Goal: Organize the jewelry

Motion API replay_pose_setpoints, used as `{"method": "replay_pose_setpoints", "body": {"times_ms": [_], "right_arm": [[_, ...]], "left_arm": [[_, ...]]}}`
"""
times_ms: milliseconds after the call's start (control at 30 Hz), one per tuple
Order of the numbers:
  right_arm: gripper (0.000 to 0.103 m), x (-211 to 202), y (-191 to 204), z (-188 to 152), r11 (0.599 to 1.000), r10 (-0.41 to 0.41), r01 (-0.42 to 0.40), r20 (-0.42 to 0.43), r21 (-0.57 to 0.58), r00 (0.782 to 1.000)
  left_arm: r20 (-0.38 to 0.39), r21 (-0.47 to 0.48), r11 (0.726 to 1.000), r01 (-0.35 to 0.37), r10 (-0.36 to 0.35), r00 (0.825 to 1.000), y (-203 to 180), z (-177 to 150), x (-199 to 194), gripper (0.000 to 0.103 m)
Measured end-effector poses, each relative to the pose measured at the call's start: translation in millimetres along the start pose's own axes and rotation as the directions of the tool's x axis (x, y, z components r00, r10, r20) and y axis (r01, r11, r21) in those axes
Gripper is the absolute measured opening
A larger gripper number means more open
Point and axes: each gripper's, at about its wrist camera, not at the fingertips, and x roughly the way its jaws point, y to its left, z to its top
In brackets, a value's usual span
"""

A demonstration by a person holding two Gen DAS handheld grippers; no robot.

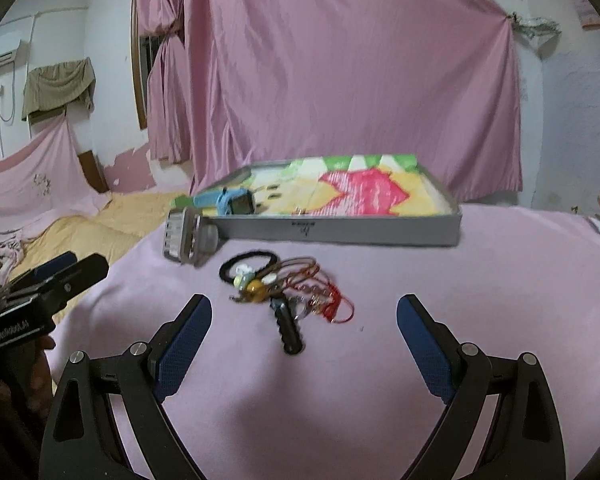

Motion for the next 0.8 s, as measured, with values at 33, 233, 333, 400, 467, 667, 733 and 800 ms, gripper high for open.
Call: {"method": "replay_pose_setpoints", "body": {"times_ms": [33,233,333,400,467,667,733,800], "right_arm": [[0.091,2.3,-0.5,-0.1,1.000,0.009,-0.009,-0.015,0.006,1.000],[0.091,15.5,-0.9,6.3,0.999,0.047,-0.046,-0.064,0.023,0.997],[0.089,24.7,-1.2,11.1,0.998,0.051,-0.048,-0.090,0.030,0.995],[0.083,30.7,-1.9,12.9,0.997,0.064,-0.059,-0.112,0.044,0.992],[0.074,37.4,-3.4,14.4,0.996,0.078,-0.070,-0.133,0.061,0.988],[0.069,55.2,-9.3,20.3,0.986,0.130,-0.110,-0.169,0.122,0.977],[0.069,61.4,-10.0,22.3,0.985,0.138,-0.116,-0.177,0.131,0.974],[0.069,66.0,-9.9,23.5,0.984,0.144,-0.120,-0.184,0.135,0.972]], "left_arm": [[-0.008,-0.002,1.000,0.000,0.000,1.000,0.6,0.1,2.2,0.102],[-0.065,-0.024,1.000,0.003,-0.004,0.998,2.3,3.0,17.2,0.102],[-0.086,-0.027,1.000,0.003,-0.005,0.996,1.6,5.6,24.3,0.102],[-0.116,-0.026,1.000,-0.013,0.010,0.993,0.9,8.0,30.9,0.102],[-0.142,-0.035,0.999,-0.009,0.004,0.990,0.7,11.0,37.2,0.102],[-0.160,-0.023,1.000,-0.003,-0.001,0.987,-2.5,21.1,50.2,0.102],[-0.183,-0.026,1.000,0.000,-0.004,0.983,-3.0,24.8,58.8,0.102],[-0.220,-0.034,0.999,0.000,-0.007,0.975,-3.6,27.9,68.1,0.102]]}}
